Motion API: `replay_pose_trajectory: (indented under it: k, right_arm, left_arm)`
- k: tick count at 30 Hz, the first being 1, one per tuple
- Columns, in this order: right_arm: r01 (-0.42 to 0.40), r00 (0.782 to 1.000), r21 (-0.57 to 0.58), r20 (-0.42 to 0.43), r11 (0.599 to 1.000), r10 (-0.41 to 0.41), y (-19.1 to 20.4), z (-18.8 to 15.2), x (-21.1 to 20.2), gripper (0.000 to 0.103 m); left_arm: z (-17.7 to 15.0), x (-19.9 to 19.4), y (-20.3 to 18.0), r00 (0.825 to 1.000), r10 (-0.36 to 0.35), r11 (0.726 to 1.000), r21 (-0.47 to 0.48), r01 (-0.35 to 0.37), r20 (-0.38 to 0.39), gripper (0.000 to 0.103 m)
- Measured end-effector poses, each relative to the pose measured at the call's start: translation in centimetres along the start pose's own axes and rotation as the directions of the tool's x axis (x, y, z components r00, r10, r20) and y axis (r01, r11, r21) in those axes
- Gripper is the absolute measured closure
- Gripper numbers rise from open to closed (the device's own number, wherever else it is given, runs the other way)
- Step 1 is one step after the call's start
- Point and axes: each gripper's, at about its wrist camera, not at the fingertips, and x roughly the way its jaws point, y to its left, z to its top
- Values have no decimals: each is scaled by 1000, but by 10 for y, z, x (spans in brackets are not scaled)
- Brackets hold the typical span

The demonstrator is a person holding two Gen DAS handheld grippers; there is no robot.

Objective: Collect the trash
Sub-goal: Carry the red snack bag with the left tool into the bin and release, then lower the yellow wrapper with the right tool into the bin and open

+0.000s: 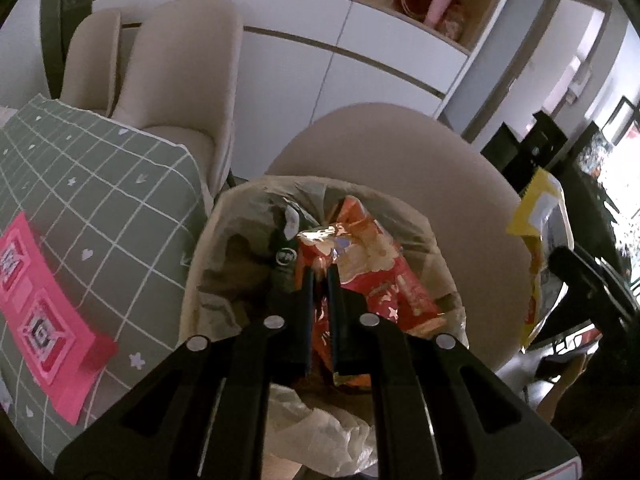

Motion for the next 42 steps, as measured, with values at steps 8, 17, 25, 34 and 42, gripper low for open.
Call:
replay_pose_trajectory:
  k: [8,17,25,34,42]
  right_arm:
    - [-77,996,-7,-38,997,77,14,10,24,81]
    - [-206,959,14,-194,978,205,56,-1,101,81]
    - [-200,927,-2,-323,980,188,78,-19,148,81]
    - [-154,930,20,-334,988,152,79,-21,148,71]
    - [-81,968,43,-235,996,89,78,-17,105,56]
  left_arm:
    - [-1,-30,25,999,-17,993,-117,21,41,70]
    - [-29,-93,82,991,93,962,-265,-65,94,70]
    - [-61,-134,125,971,209,921,-357,-157,112,69]
    - [-88,-149,147,970,224,901,-399,-169,96,69]
    - [-110,-163,161,972,216,902,-400,-163,92,68]
